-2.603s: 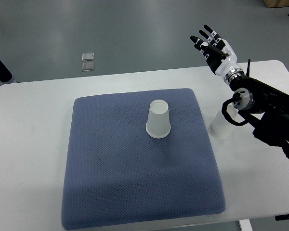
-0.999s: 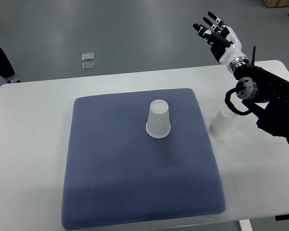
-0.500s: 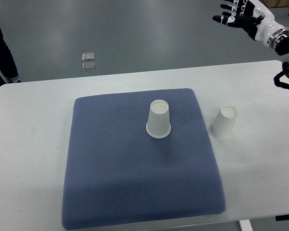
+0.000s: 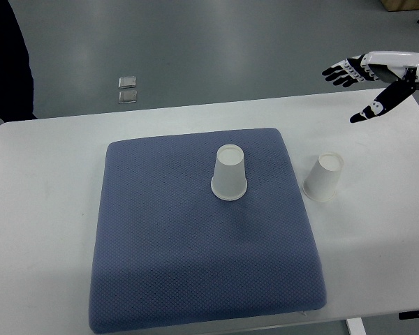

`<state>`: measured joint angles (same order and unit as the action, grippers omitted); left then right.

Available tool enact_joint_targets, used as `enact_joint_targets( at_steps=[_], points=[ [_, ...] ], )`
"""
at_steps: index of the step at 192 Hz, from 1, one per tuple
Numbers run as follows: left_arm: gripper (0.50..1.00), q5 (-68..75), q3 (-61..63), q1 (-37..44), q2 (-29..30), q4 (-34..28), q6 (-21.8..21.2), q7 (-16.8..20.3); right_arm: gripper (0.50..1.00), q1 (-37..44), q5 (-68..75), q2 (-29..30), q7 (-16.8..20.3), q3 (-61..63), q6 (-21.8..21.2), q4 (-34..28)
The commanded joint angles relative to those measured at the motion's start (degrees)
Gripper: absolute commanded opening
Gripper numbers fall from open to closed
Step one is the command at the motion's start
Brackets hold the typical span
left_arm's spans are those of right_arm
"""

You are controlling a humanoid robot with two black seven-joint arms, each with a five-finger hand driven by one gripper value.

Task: Stack paper cups
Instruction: 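Swing the right hand over and lower it toward the white cup beside the pad, then close the right hand fingers around the upside-down white cup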

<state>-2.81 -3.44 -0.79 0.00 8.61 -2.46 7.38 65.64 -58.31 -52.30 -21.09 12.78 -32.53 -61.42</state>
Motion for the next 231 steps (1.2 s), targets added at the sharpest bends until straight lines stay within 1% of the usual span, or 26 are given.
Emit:
enact_joint_targets(
  at_steps=[1,13,25,45,62,77,108,169,195,231],
  points=[
    [1.0,0.0,0.01,0.0,0.0,0.0,0.0,0.0,0.911,-0.08,-10.23,-0.79,0.08,-0.04,0.19,-3.1],
    [1.0,0.0,0.01,0.0,0.0,0.0,0.0,0.0,0.911,-0.08,-14.81,-0.35,-0.01,0.05,0.98,-3.1],
    [1.0,0.0,0.01,0.0,0.0,0.0,0.0,0.0,0.911,-0.25,-18.85,0.0,-0.01,0.05,3.09,-3.18],
    [1.0,0.0,0.01,0.0,0.0,0.0,0.0,0.0,0.911,-0.78,-25.26,2.99,0.08,-0.83,5.9,-3.1],
    [1.0,0.0,0.01,0.0,0.0,0.0,0.0,0.0,0.909,-0.87,-30.54,4.04,0.08,-3.11,7.92,-3.01],
    [1.0,0.0,0.01,0.0,0.0,0.0,0.0,0.0,0.909,-0.87,-32.48,5.01,0.08,-5.22,10.12,-3.01],
    [1.0,0.0,0.01,0.0,0.0,0.0,0.0,0.0,0.909,-0.69,-33.79,6.33,0.08,-9.09,13.02,-3.01],
    [1.0,0.0,0.01,0.0,0.0,0.0,0.0,0.0,0.909,-2.19,-34.32,7.39,0.35,-9.53,15.48,-2.57],
    [1.0,0.0,0.01,0.0,0.0,0.0,0.0,0.0,0.909,-2.8,-35.2,9.93,0.35,-9.53,16.62,-1.6],
    [1.0,0.0,0.01,0.0,0.0,0.0,0.0,0.0,0.907,-4.29,-35.64,10.37,0.35,-9.53,17.85,-0.81]
  ],
)
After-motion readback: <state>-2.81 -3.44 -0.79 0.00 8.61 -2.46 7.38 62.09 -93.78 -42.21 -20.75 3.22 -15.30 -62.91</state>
